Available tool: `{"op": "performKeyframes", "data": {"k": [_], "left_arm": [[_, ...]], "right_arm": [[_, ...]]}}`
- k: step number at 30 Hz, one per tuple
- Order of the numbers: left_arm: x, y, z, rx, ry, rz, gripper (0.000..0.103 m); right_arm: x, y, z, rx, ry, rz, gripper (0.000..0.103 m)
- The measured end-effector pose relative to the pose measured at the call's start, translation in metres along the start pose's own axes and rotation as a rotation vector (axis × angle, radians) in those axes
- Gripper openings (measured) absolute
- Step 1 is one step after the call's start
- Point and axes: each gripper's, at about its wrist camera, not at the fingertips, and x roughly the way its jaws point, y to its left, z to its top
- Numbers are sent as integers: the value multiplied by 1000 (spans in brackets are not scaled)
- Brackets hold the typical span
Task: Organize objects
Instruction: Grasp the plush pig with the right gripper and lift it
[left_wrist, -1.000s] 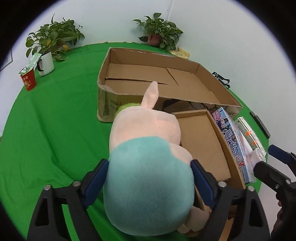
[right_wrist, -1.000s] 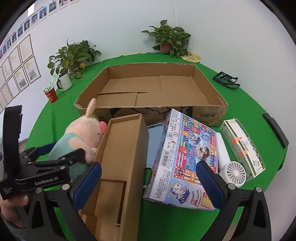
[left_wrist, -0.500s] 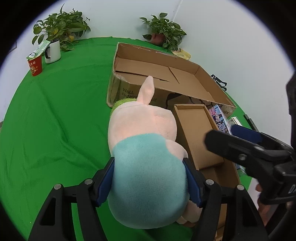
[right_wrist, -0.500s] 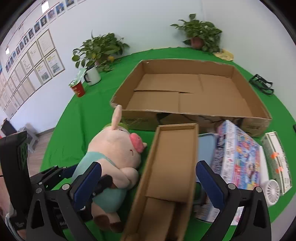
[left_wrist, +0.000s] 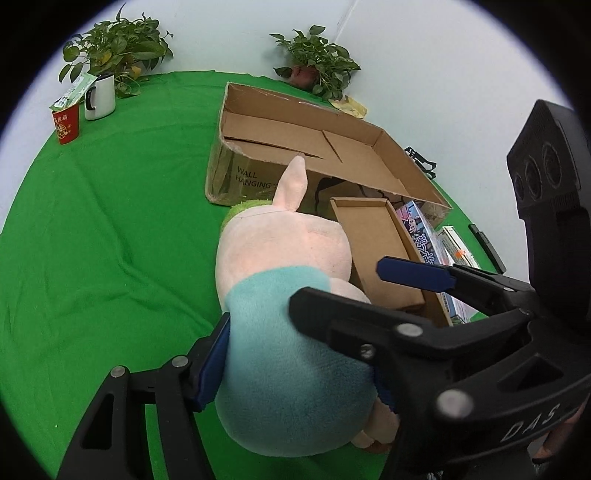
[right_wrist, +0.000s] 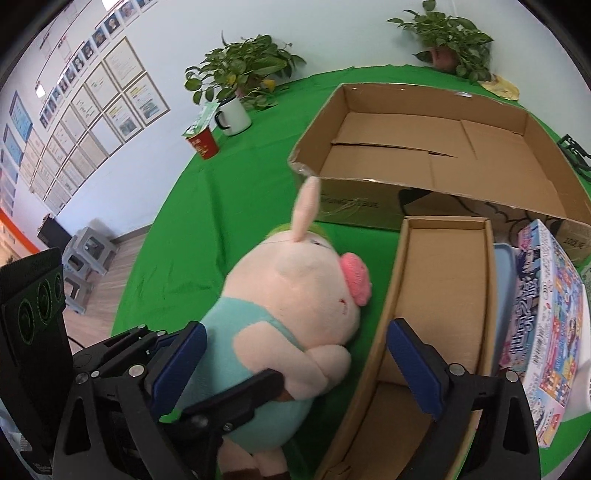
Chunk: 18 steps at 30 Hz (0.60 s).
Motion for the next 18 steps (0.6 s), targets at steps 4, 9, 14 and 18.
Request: {"op": "performKeyframes", "data": {"k": [4, 9, 14, 18], "left_arm": [[-1, 6, -6, -15, 12, -5, 65], [-1, 4, -7, 3, 12, -4, 63], [-3, -1, -3, 38, 7, 1, 61], [-9, -10, 6, 69, -24, 4, 61]], "right_arm": [[8, 11, -5, -29, 35, 25, 86], [21, 19, -9, -31, 67, 64, 76], [17, 23, -11, -37, 54, 52, 65], [1, 26, -11, -38, 16, 44, 58]]}}
